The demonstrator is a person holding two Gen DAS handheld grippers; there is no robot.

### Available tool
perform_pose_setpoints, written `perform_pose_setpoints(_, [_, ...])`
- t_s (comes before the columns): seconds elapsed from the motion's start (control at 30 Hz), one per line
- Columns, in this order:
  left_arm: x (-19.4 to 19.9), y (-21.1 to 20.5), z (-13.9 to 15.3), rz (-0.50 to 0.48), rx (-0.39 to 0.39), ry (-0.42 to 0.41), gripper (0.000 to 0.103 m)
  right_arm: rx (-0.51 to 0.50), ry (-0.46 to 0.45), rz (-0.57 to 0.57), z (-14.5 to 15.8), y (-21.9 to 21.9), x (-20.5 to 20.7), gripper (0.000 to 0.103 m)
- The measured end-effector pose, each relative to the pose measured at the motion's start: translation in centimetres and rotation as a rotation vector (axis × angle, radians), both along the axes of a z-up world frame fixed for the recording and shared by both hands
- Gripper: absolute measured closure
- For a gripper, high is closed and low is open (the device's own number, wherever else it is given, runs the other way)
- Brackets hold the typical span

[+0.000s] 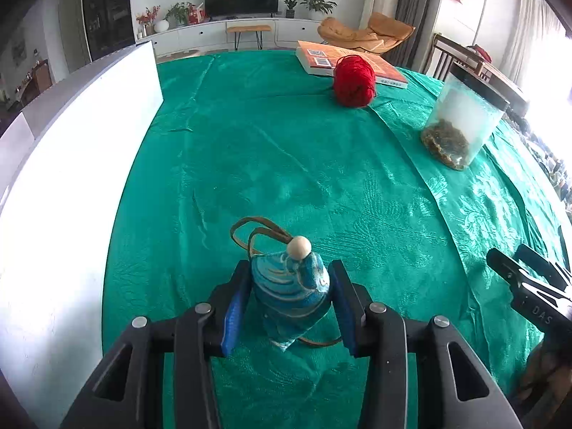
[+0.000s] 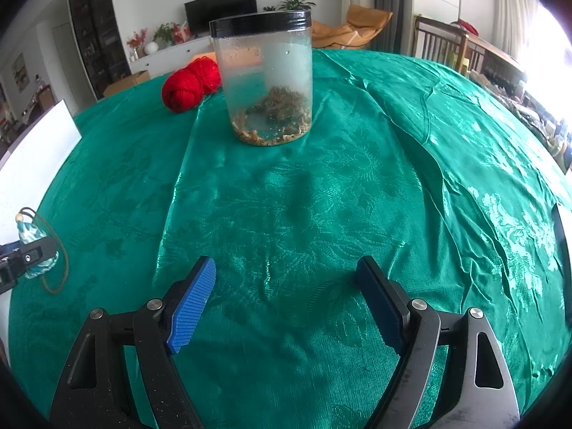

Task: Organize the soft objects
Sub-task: 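Lower the cloth pouch onto the table and open the left gripper, then move the right gripper to the red yarn ball and grasp it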

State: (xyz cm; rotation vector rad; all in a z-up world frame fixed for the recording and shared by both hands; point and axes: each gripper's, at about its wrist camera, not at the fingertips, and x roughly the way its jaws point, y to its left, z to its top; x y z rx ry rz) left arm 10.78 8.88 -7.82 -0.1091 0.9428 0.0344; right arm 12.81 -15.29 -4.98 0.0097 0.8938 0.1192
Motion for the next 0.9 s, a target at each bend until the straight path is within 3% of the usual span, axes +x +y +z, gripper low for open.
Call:
perform_pose_setpoints(0.03, [0.1,0.0,-0.2,0.009,0.004,-0.005,0.052,-0.001,0.000,0.000,0.0,0.0,0.0,0.019])
perform_pose_setpoints(0.1, [0.4,0.1,-0.5,0.032,0.014,-0.002,0.026,-0.003,0.001,0.000,0.0,0.0,0.0,0.019])
perform_pose_setpoints(0.17, [0.7,0.1,-0.4,0.040,0.022,-0.008,0.015,-0.004,0.001,0.000,0.0,0.0,0.0,0.019])
perform_pose_setpoints(0.23, [1.1,0.0,-0.7,0.035,0.039,-0.004,0.015,-0.008,0.002,0.000,0.0,0.0,0.0,0.019])
perform_pose_setpoints(0.3, [1.4,-0.2,-1.0,0.022,0.077,0.006,0.007,-0.013,0.002,0.001,0.0,0.0,0.0,0.019])
perform_pose_setpoints(0.43, [1.8,0.1,-1.2,0.034,0.066,0.013,0.000,-0.023,0.005,0.002,-0.1,0.2,0.1,0.019])
perform_pose_setpoints(0.9, [1.9,0.1,-1.3,0.031,0.067,0.011,0.000,-0.045,0.009,0.005,-0.1,0.4,0.0,0.018])
